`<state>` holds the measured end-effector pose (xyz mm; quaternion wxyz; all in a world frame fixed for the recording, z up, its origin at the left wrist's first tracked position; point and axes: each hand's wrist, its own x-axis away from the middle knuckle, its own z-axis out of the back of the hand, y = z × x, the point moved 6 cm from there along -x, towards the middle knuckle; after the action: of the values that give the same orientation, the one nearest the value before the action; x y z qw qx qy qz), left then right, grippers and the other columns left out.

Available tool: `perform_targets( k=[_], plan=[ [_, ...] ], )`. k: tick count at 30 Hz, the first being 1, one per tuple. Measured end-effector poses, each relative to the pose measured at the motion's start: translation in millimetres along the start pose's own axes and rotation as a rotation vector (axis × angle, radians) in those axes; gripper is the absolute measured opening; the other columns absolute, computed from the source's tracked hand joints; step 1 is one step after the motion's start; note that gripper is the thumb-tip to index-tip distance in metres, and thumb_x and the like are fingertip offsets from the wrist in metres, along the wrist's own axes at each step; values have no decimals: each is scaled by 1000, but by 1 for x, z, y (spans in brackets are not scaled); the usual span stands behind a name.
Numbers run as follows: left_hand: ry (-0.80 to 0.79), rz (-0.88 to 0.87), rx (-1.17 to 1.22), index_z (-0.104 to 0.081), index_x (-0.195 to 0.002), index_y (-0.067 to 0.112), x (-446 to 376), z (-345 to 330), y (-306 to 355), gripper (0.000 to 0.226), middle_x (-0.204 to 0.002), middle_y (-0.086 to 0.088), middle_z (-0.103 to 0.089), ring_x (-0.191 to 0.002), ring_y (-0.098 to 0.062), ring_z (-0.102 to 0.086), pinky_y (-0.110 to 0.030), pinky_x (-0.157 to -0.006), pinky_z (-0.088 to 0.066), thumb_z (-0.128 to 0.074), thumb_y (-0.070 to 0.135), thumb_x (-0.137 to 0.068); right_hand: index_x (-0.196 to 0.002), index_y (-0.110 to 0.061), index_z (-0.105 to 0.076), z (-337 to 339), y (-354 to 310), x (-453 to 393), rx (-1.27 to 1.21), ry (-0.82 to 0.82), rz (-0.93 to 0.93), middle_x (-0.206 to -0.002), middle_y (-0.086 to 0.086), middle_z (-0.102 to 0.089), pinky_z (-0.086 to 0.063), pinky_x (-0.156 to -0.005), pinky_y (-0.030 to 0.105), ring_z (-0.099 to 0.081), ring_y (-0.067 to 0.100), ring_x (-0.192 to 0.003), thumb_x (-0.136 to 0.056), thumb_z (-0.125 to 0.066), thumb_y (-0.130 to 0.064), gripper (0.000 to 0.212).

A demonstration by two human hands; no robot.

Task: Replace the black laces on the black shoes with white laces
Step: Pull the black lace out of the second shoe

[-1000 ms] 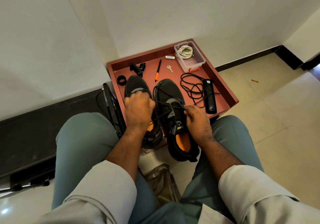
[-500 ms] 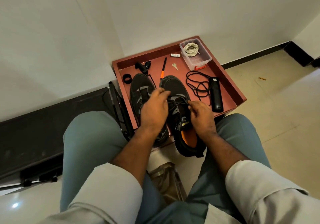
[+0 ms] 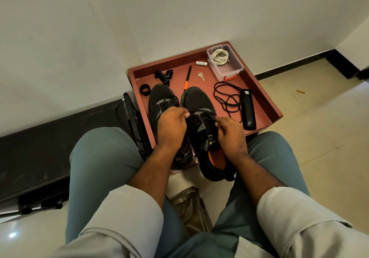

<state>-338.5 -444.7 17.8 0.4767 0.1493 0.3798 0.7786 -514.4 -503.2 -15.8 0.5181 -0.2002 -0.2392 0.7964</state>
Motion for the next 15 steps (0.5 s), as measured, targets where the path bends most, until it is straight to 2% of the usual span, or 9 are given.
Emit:
perform_targets(
  k=[2, 5, 8, 10, 13, 15],
  plan=[
    [226, 178, 172, -74, -102, 10, -5, 28, -14, 16, -97, -1, -69, -88, -8, -62, -10, -79, -48, -65, 7, -89, -120, -10, -65, 1, 4, -3, -6, 9, -17, -109, 5, -67, -47, -94, 32, -58, 22, -103, -94, -53, -10, 29],
    [592, 391, 315, -74, -104, 8, -14, 75, -44, 18, -94, 0, -69, -86, -7, -62, -3, -71, -45, -66, 5, -87, -115, -12, -67, 1, 6, -4, -7, 13, -15, -103, 4, -68, -49, -88, 34, -59, 24, -97, -93, -53, -11, 26],
    [775, 444, 371, -73, -101, 1, -11, 97, -57, 16, -93, -5, -68, -84, -9, -60, -3, -70, -45, -65, 1, -87, -118, -10, -66, -2, 1, -3, -3, -3, 6, -109, 4, -68, -47, -94, 33, -59, 22, -103, -93, -54, -11, 28],
    [743, 432, 327, -71, -102, 1, -8, 90, -56, 16, -99, -9, -69, -88, -9, -59, -5, -74, -47, -64, 2, -88, -118, -9, -66, -2, 0, -3, -43, 16, -15, -111, 5, -67, -48, -96, 36, -59, 21, -104, -93, -55, -11, 28],
    [460, 331, 200, -67, -106, 8, -12, 62, -41, 16, -110, -7, -64, -96, -12, -60, -22, -88, -52, -63, 8, -91, -118, -9, -65, 5, 1, -1, -178, 66, -114, -110, 2, -66, -49, -93, 32, -60, 16, -100, -91, -60, -10, 28],
    [296, 219, 95, -60, -122, 12, -8, 45, -24, 31, -129, -5, -55, -111, -12, -56, -21, -93, -46, -63, 10, -91, -117, -8, -67, 8, 2, 0, -252, 79, -198, -104, 2, -68, -50, -85, 27, -61, 14, -91, -90, -64, -11, 27]
  ],
)
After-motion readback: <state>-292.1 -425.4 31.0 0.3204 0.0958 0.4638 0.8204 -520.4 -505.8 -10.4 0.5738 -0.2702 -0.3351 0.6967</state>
